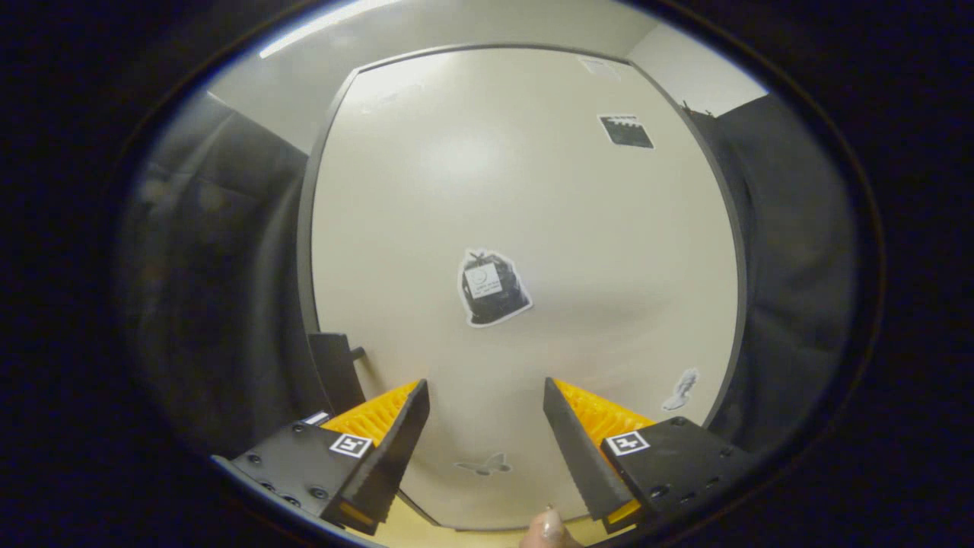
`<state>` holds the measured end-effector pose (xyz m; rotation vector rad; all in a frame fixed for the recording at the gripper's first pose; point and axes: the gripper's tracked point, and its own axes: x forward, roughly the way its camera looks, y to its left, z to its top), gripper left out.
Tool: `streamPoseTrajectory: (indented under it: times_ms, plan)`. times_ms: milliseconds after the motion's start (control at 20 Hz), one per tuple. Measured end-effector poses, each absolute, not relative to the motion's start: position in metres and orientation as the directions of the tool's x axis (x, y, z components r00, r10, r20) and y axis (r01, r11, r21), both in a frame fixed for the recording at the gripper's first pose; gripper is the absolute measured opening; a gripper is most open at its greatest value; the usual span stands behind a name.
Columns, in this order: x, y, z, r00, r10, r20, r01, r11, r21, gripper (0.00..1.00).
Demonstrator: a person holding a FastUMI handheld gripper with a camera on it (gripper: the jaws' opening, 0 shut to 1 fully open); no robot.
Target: Open the shoe cabinet door, grab the shoes and put them into the shoe cabinet, then close the shoe cabinet door.
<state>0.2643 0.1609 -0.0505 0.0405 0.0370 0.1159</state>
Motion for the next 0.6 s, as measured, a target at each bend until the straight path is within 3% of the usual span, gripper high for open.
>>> streamPoseTrajectory:
  times_ms: [200, 350, 600]
  plan:
    - [0.235, 0.135, -0.047, 0.994, 0.101, -0.038, -0.099, 0.994, 0.041, 0.95]
    - [0.194, 0.084, -0.04, 0.995, 0.092, 0.035, -0.093, 0.995, 0.044, 0.95]
    - [0.144, -0.082, -0.058, 0.982, -0.068, 0.173, 0.044, 0.989, 0.139, 0.95]
